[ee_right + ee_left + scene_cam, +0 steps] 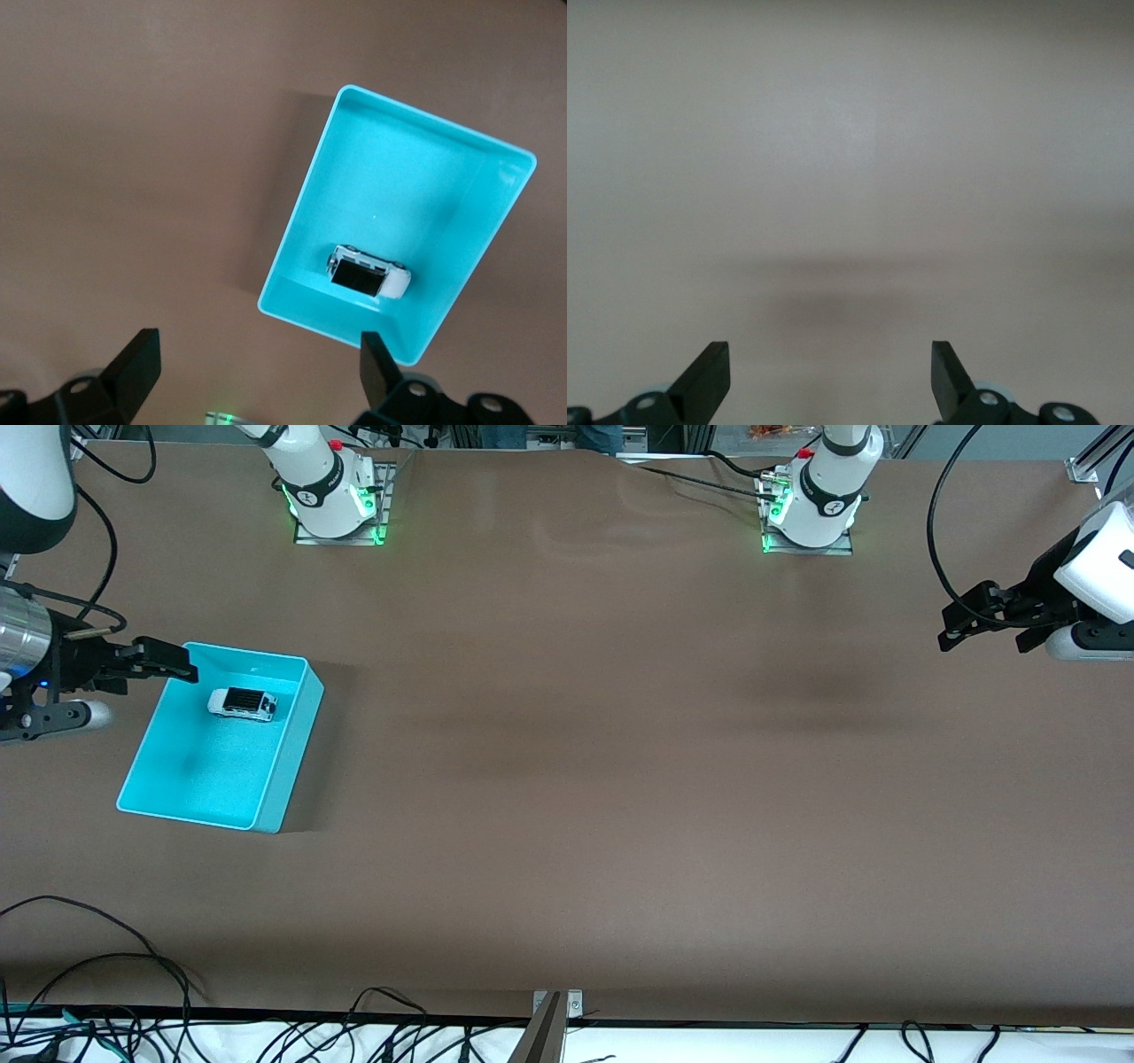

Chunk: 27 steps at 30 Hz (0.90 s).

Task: Wind and store white jeep toy

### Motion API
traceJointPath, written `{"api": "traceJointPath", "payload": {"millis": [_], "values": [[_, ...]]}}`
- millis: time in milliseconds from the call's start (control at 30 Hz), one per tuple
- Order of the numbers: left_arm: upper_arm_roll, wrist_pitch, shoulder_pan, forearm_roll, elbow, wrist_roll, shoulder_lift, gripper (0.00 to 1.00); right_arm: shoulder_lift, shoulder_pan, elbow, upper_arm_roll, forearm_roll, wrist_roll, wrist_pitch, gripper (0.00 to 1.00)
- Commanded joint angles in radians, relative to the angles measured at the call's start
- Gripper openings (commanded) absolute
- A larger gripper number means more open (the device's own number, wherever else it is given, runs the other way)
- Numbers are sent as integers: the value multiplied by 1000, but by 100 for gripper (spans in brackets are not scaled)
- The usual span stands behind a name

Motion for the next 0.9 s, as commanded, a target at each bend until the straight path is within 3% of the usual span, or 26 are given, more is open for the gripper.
{"api": "traceJointPath", "payload": {"millis": [0,200,334,567,868], "values": [[-3,-25,8,-28,37,-5,17,100,22,15,71,-2,-47,95,-35,100],[-3,-25,8,-28,37,-5,17,100,19,6,71,-10,-53,105,-25,100],[-2,-25,8,-28,37,-5,17,100,12,4,63,-11,-118,107,-15,100],[-3,-27,8,-27,36,0,17,100,-11,-2,8,-63,-107,101,4,100],[-5,-27,8,-25,31,0,16,100,-68,6,-56,-53,-107,108,38,100]]}}
